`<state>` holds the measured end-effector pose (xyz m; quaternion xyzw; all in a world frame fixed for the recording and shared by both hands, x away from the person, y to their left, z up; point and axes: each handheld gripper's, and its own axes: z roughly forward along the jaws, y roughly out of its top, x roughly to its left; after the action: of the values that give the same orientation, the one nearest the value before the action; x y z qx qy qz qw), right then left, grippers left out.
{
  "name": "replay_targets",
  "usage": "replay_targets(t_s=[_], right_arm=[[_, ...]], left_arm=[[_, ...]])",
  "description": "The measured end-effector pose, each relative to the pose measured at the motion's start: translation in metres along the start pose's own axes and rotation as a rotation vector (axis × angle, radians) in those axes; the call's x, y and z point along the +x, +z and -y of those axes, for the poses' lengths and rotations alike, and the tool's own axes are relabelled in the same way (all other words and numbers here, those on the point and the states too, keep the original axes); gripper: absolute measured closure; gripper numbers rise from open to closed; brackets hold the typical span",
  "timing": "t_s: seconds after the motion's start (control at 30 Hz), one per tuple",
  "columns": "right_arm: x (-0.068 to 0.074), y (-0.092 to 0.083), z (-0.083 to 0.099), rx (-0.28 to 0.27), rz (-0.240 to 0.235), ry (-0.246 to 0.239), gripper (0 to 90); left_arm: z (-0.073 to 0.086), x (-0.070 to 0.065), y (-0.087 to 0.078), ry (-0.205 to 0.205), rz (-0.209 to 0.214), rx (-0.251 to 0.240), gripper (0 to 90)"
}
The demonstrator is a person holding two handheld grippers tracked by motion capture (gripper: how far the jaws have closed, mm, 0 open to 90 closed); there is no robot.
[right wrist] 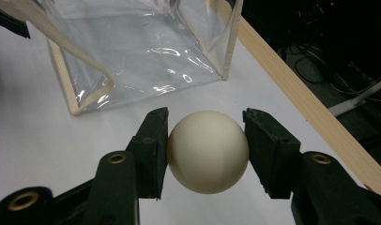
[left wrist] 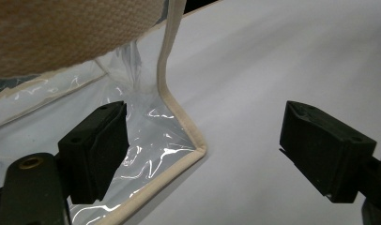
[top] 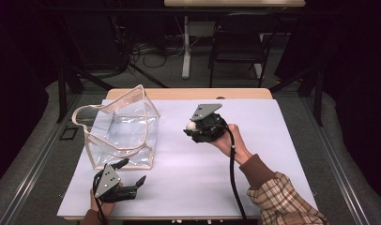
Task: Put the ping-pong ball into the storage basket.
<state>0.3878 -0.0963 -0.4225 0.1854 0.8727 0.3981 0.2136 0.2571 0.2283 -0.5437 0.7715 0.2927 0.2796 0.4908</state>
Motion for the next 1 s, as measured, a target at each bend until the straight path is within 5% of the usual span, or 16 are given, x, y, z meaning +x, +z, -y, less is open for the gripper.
replay_targets(t_s=[1.0], right_arm=[[-0.01, 0.01, -0.02, 0.016, 0.012, -0.033, 51.1]], left_arm=[[0.0, 0.0, 0.0, 0.001, 0.005, -0.001, 15.9]])
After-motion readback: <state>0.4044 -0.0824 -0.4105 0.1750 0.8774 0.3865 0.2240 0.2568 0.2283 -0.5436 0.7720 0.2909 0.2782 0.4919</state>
